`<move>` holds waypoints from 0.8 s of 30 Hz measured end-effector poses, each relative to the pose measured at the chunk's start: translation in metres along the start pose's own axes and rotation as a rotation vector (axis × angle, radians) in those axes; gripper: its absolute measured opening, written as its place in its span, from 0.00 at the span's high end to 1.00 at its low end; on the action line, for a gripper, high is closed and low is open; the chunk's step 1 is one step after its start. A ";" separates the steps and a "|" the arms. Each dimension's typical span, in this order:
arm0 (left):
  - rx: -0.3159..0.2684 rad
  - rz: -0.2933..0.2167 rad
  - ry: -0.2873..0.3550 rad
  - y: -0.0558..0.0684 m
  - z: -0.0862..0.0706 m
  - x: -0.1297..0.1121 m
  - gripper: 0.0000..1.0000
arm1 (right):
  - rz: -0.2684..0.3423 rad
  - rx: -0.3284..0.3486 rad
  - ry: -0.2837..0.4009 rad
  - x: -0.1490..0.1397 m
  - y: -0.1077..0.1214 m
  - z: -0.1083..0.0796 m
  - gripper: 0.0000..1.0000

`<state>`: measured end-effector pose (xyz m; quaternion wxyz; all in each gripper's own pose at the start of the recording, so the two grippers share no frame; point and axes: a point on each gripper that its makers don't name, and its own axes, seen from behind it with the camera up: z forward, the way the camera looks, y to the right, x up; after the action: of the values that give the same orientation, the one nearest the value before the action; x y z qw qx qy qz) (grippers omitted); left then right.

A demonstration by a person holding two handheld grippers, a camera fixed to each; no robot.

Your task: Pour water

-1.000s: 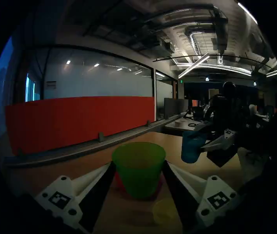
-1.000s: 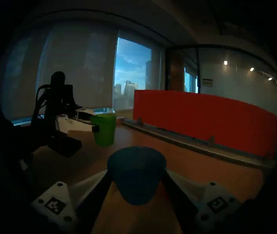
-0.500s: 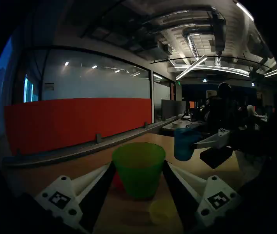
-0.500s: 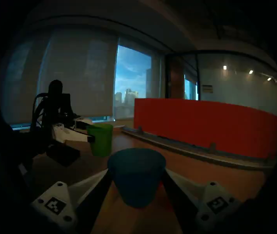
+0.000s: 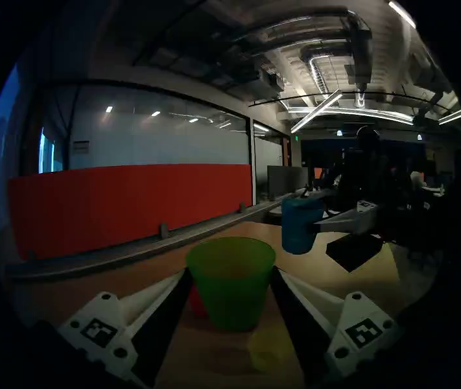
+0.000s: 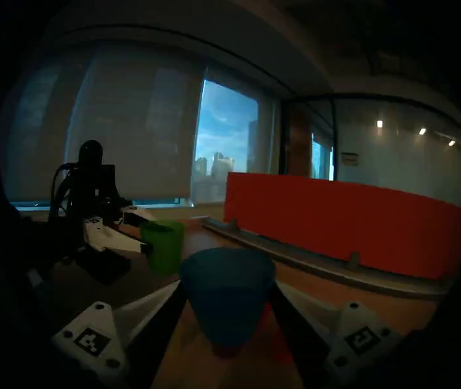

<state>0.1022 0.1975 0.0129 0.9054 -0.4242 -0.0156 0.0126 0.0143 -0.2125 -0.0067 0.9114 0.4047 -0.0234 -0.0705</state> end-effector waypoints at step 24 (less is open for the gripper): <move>-0.018 0.001 -0.015 0.015 0.004 -0.012 0.14 | -0.294 0.041 0.001 0.060 0.002 0.034 0.11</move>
<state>0.0901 0.2092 0.0037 0.9014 -0.4321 -0.0224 0.0159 0.0701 -0.2449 0.0170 0.8828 0.4223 0.0350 -0.2026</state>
